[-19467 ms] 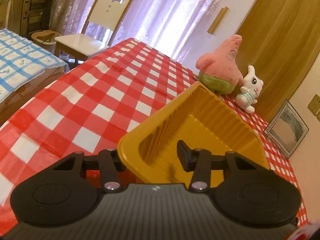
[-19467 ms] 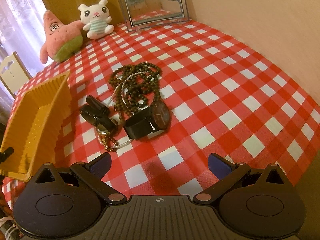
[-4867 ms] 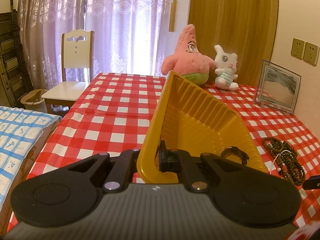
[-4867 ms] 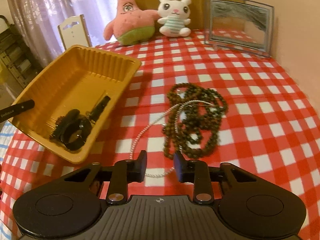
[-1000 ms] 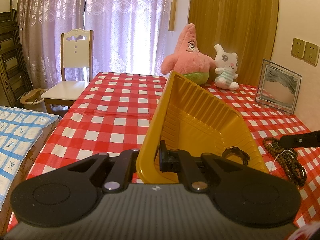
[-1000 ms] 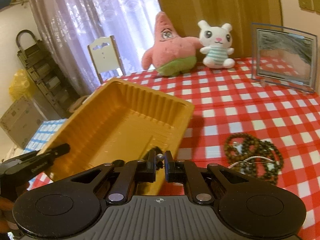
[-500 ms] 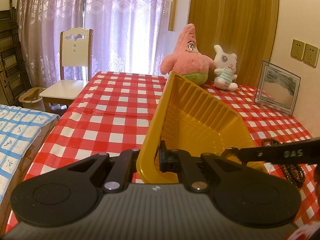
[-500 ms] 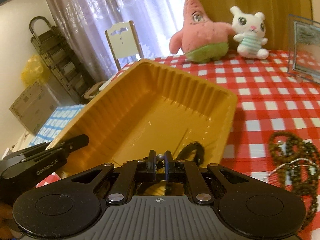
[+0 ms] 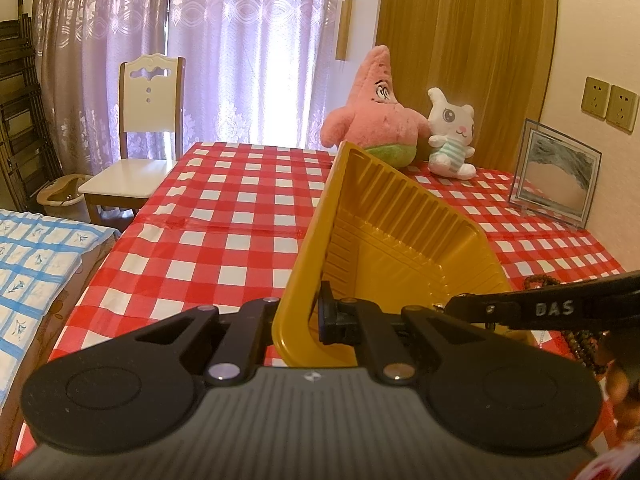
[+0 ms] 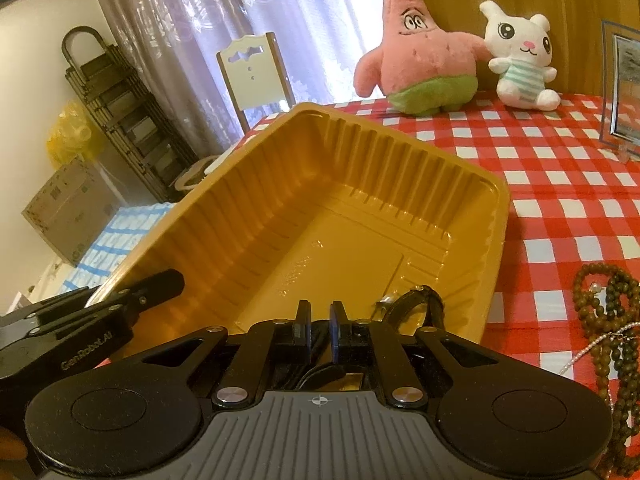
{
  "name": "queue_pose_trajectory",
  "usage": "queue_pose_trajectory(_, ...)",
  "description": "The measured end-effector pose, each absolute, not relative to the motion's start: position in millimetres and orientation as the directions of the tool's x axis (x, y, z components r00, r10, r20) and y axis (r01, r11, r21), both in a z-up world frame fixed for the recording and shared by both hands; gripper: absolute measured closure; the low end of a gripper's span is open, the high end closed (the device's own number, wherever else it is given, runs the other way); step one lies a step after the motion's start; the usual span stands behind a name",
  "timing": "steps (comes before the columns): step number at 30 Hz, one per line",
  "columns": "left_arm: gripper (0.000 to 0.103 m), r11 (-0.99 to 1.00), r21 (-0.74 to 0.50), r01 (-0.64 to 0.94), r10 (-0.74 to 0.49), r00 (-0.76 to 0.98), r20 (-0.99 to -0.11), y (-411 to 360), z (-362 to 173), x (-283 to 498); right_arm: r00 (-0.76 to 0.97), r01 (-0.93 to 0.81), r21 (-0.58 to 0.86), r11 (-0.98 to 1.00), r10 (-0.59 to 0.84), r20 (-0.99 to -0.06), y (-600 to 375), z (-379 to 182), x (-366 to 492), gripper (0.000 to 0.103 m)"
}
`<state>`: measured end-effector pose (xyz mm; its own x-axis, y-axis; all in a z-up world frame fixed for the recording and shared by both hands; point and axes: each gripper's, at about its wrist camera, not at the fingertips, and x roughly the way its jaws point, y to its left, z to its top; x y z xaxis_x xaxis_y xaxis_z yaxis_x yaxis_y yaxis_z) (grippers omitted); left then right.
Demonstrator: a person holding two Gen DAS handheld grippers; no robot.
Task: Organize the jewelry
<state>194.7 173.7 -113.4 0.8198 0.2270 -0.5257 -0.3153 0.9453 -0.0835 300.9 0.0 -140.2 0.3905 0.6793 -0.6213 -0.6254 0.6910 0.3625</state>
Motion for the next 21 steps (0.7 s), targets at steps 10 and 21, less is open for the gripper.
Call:
queue_pose_trajectory(10,0.097,0.942,-0.076,-0.328,0.243,0.818,-0.521,173.9,-118.0,192.7,0.454,-0.581,0.354,0.733,0.652,-0.607,-70.3,-128.5,279.9,0.063)
queue_pose_trajectory(21,0.096,0.927,-0.071,-0.368,0.281,0.807,-0.52,167.8,-116.9,189.0,0.536,-0.341,0.316,0.885,0.46,-0.708,-189.9,-145.4,275.4,0.063)
